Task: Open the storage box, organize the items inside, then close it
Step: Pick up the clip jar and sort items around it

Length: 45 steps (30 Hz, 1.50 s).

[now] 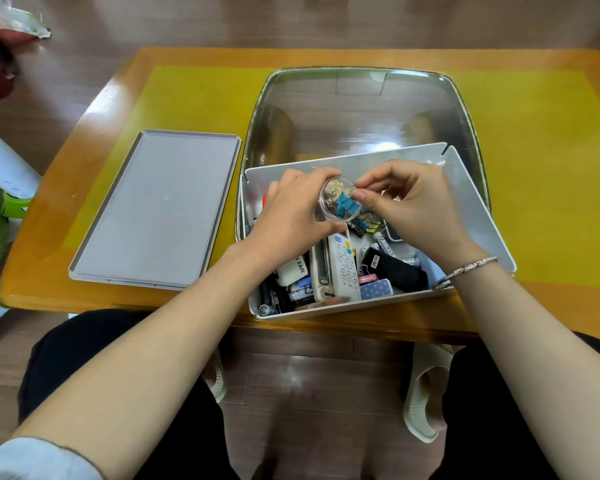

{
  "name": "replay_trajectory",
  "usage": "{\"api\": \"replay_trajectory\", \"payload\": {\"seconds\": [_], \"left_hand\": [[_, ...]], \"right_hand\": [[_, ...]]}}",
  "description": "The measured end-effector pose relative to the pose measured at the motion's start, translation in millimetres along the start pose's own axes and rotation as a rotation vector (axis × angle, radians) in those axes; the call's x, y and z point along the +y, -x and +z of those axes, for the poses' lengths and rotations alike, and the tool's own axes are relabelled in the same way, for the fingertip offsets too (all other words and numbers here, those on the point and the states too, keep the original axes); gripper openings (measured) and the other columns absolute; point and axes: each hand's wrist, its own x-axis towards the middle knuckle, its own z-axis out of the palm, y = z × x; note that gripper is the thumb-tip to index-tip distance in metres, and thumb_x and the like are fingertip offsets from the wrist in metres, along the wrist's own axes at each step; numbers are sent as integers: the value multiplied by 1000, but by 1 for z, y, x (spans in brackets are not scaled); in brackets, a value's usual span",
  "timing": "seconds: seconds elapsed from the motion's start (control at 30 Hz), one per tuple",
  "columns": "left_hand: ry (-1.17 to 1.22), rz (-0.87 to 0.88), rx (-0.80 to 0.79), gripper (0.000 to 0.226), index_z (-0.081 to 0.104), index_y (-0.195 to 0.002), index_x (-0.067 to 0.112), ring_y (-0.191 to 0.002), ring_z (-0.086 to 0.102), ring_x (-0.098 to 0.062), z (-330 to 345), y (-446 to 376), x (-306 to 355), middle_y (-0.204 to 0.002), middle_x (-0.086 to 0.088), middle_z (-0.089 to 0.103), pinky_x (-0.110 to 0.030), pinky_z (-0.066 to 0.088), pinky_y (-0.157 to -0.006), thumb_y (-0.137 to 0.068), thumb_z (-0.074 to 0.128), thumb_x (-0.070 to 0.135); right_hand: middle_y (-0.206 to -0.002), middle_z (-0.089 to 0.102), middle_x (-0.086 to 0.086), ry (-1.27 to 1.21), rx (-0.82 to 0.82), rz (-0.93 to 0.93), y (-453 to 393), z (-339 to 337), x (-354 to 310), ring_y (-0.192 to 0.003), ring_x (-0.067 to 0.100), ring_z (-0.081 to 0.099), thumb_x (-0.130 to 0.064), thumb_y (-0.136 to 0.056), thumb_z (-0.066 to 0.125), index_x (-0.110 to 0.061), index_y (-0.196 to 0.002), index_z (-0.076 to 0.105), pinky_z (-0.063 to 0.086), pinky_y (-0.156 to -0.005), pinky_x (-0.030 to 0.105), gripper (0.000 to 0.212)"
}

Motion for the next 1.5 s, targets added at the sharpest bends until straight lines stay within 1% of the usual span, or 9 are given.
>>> {"api": "replay_trajectory", "payload": {"seconds": [0.2,0.4,0.5,0.6,0.73,0.93,1.23,1.4,1.5], "left_hand": [[104,14,-64,67,50,-126,25,-107,49,-14,0,2,4,-115,6,62,-27,36,-78,-70,76,51],[155,-78,-100,64,52,-121,20,-92,61,-10,-3,2,3,-107,5,67,-30,51,-77,-75,67,61],[216,-191,-29,59,58,-103,20,-74,61,-10,-10,2,1,-87,6,67,-30,48,-64,-78,51,73],[315,-244,35,53,50,-93,24,-71,61,-4,-16,3,-3,-82,11,64,-23,46,-58,-74,54,73],[300,-147,80,56,39,-105,26,-83,56,14,-23,6,-7,-93,20,55,-4,43,-62,-71,74,54],[210,-64,106,73,40,-131,24,-110,40,0,-25,4,-16,-127,4,44,2,33,-83,-71,82,21],[246,-132,46,61,42,-108,30,-85,55,8,-27,8,-10,-98,20,55,-6,43,-64,-65,77,56],[197,-171,45,69,44,-105,27,-99,54,-11,-28,7,-8,-103,9,58,-25,48,-75,-56,67,70],[185,-165,59,66,44,-106,26,-102,46,-11,-27,6,-9,-106,8,57,-19,41,-75,-59,76,60]], "right_hand": [[-82,71,2,-10,-36,21,1,7,-2,-76,11,69,-7,-83,69,-12,-91,70,57,-73,38,10],[-74,66,-6,230,117,-1,-8,-13,8,-64,4,58,-18,-89,61,-19,-89,70,47,-60,18,9],[-75,65,-6,378,150,100,-13,-31,19,-60,3,53,-14,-86,63,-23,-89,69,38,-59,5,11],[-77,67,-2,543,72,178,-13,-38,28,-62,7,54,-15,-83,65,-16,-91,71,39,-62,12,9],[-85,69,-1,689,-104,209,-10,-28,30,-82,16,60,-17,-83,67,-17,-94,71,44,-75,25,12],[-94,70,11,989,-240,172,-6,-9,35,-93,34,60,-23,-84,63,-16,-102,67,49,-78,37,20],[-102,64,12,934,-319,303,1,14,44,-96,32,59,-33,-84,64,-12,-104,63,45,-74,34,29],[-99,63,11,859,-288,287,2,15,45,-95,28,57,-29,-82,69,-14,-95,69,42,-74,31,20],[-101,61,12,841,-276,281,1,19,47,-95,28,56,-27,-80,72,-10,-100,67,46,-80,35,26]]}}
